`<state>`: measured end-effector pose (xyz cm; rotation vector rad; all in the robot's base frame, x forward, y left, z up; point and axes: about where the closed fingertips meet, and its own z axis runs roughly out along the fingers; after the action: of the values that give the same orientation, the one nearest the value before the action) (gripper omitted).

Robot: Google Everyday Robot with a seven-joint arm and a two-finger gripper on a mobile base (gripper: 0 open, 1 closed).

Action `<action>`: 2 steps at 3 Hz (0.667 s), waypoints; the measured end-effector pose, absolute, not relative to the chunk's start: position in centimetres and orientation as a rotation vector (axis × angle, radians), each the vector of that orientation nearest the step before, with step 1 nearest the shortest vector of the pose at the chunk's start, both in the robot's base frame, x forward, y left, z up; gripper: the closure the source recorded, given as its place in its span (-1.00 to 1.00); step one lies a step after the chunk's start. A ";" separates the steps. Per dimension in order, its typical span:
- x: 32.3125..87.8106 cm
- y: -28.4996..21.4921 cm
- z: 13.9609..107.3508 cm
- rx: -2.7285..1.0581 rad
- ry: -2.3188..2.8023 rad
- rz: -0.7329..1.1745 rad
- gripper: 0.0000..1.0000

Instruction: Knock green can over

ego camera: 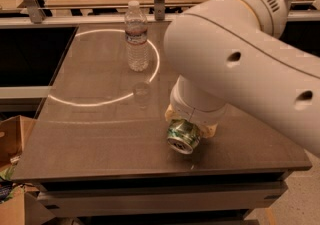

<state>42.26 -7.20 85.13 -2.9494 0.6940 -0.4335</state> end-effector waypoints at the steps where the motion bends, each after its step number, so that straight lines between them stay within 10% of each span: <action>1: 42.0 -7.5 84.1 -2.907 0.677 -0.427 1.00; 2: 42.0 -7.4 84.3 -2.903 0.673 -0.432 0.67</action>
Offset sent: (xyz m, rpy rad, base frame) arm -0.0021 -0.0026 -0.0093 0.0411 -0.0098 0.0103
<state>42.03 -7.36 84.26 -2.9030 0.6732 -0.4324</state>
